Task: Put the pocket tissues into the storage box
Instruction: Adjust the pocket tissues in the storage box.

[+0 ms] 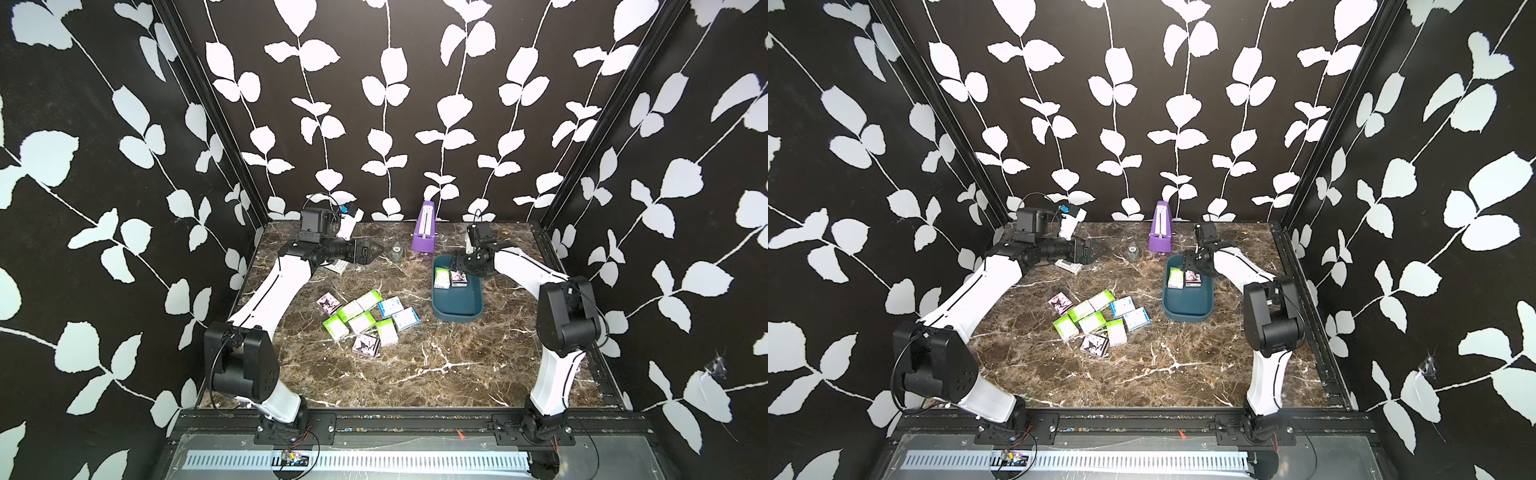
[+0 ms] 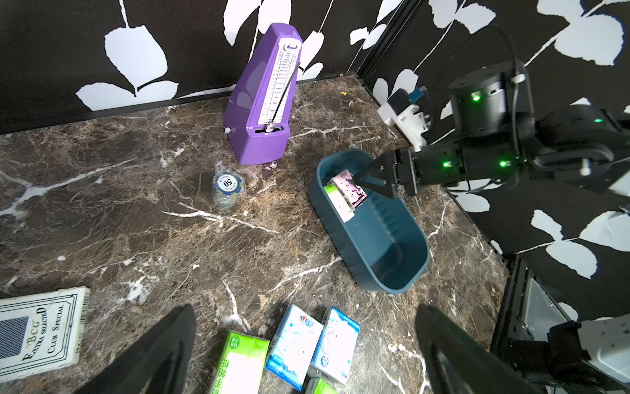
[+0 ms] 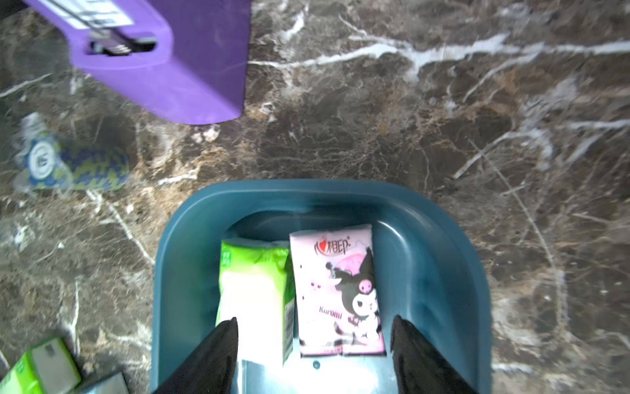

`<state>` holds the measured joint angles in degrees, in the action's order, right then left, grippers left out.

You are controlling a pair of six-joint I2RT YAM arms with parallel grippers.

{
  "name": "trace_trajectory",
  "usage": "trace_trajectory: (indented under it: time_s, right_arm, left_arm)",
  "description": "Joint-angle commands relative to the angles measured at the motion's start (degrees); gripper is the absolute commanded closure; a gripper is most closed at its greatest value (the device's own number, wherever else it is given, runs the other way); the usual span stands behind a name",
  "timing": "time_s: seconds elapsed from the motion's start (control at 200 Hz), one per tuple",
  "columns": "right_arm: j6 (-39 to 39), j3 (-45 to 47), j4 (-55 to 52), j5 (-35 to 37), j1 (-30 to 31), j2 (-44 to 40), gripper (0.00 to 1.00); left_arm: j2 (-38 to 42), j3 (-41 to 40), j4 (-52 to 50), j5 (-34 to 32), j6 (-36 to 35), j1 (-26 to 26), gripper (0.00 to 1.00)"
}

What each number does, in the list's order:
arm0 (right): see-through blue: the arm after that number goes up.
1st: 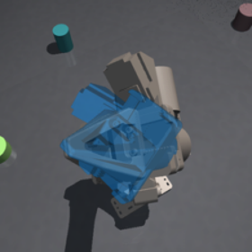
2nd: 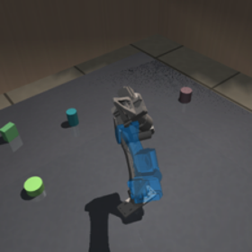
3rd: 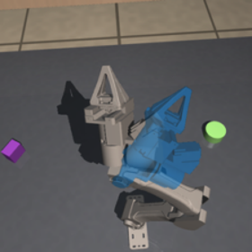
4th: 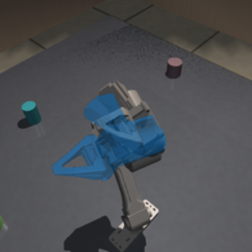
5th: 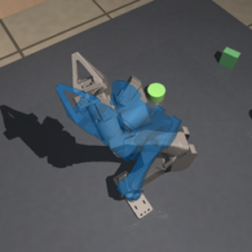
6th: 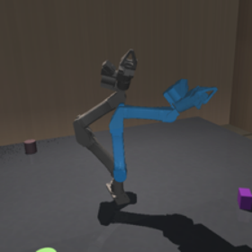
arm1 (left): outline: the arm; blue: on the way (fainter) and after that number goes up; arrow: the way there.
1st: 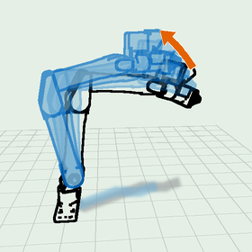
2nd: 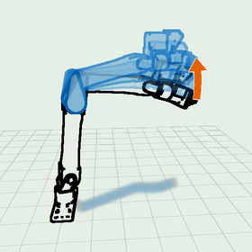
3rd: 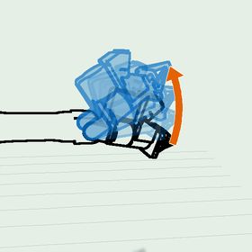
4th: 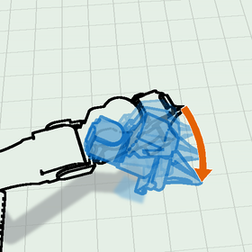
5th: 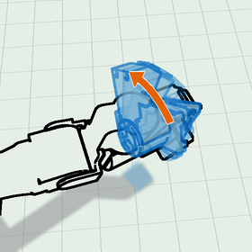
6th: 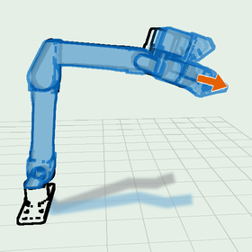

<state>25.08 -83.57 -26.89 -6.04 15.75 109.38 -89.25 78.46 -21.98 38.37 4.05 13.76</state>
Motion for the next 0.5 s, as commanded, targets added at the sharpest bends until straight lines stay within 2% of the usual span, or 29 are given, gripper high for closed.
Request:
trace_trajectory:
  time_s: [0.0,0.2,0.495]
  right_arm:
    - [-3.7,2.9,-3.7,0.4,0.8,-2.8,0.31]
    - [-7.2,6.1,-7.6,4.7,5.6,-4.5,0.39]
    - [-4.2,7.0,-5.8,5.8,8.2,-0.3,0.52]
  left_arm:
    - [0.2,0.2,0.0,0.2,-0.7,0.3,0.01]
    - [-0.1,-0.3,1.1,0.3,0.0,0.3,0.01]
    - [-0.8,1.0,1.2,0.9,0.1,0.3,0.01]
